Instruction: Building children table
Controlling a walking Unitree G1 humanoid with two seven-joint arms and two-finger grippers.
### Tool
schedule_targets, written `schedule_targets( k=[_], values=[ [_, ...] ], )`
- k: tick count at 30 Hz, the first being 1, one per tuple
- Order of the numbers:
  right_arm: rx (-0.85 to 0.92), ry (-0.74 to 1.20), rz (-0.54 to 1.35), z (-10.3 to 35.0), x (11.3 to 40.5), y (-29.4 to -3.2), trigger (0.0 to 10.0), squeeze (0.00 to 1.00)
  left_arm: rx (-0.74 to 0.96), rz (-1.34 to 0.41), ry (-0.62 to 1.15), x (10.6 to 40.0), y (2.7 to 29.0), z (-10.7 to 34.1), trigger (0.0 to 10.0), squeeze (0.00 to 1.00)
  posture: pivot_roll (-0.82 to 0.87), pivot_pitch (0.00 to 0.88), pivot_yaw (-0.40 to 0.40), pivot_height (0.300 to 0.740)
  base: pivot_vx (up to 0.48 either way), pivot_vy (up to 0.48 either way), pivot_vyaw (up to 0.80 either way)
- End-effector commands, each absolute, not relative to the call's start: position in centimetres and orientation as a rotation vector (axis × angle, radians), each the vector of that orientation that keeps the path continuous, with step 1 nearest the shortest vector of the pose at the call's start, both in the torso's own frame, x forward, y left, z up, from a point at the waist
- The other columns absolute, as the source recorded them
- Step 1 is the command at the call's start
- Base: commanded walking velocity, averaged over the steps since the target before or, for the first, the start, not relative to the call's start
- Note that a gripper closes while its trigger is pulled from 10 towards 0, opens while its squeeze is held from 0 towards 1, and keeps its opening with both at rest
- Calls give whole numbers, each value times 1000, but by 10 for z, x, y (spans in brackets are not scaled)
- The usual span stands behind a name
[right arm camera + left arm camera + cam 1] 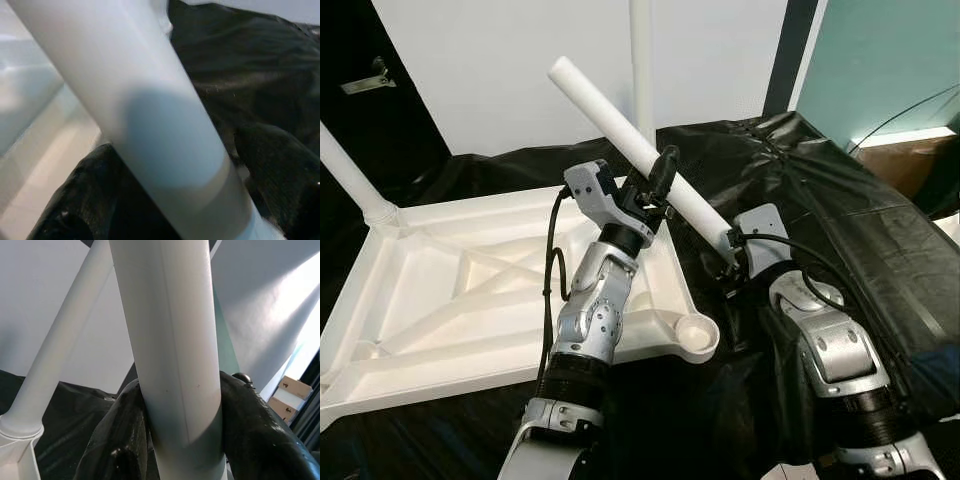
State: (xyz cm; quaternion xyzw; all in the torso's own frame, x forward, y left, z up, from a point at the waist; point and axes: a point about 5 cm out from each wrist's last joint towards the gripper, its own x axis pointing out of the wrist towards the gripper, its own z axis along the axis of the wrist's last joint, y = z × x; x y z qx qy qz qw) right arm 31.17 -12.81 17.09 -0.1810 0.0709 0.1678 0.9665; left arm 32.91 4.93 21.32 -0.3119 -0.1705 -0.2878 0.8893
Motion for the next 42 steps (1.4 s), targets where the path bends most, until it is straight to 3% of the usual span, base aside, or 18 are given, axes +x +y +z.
schedule_targets(
  k=[1,2,11,12,13,14,15,16,17,20,27,31,32,33,34,40,41,42],
  values=[
    [-362,148,360,172,315,-127,4824,0,-652,-667,-387,324,43,217,0,0,-104,0,47,740,0,0,0],
    [-367,152,368,172,318,-128,0,0,-648,-665,-389,324,44,217,0,0,-104,0,48,740,0,0,0],
    [-379,154,383,173,319,-130,0,0,-638,-682,-391,322,44,216,0,0,-98,0,49,740,0,0,0],
    [-375,154,383,173,318,-130,0,0,-641,-705,-394,320,42,217,0,792,-100,0,51,740,0,0,0],
    [-368,154,384,173,318,-130,0,0,-655,-729,-400,318,41,219,0,1000,-102,0,53,740,0,0,0],
    [-368,154,384,173,318,-130,0,0,-655,-729,-400,318,41,219,0,1000,-102,0,53,740,0,0,0],
    [-362,153,382,173,317,-130,0,0,-676,-754,-410,315,40,221,4549,1000,-103,0,54,740,0,0,0],
    [-362,153,382,173,317,-130,0,0,-676,-754,-410,315,40,221,4549,1000,-103,0,54,740,0,0,0],
    [-350,150,376,173,316,-130,0,0,-697,-786,-422,312,39,225,10000,1000,-106,0,56,740,0,0,0],
    [-328,141,358,174,315,-130,0,0,-708,-838,-424,309,37,231,10000,1000,-111,4,59,740,0,0,0],
    [-309,93,244,182,313,-139,0,0,-772,-1181,-409,288,52,239,10000,953,-130,14,69,740,0,0,0],
    [-370,5,208,194,310,-135,0,0,-468,-1451,-259,269,64,210,10000,976,-134,14,67,740,0,0,0],
    [-370,5,208,194,310,-135,0,0,-468,-1451,-259,269,64,210,10000,976,-134,14,67,740,0,0,0],
    [-380,-17,209,197,309,-133,2196,0,-391,-1483,-221,267,67,202,10000,984,-134,14,68,740,0,0,0],
    [-381,-40,219,200,308,-129,10000,0,-281,-1525,-164,264,73,190,10000,988,-132,14,67,740,0,0,0],
    [-392,-100,277,208,302,-115,10000,0,-137,-1626,-20,253,94,172,10000,973,-126,15,68,740,0,0,0],
    [-388,-108,288,209,301,-112,10000,0,-130,-1649,7,249,102,173,10000,859,-119,14,66,740,0,0,0],
    [-388,-108,288,209,301,-112,10000,0,-130,-1649,7,249,102,173,10000,859,-119,14,66,740,0,0,0]
  ],
)
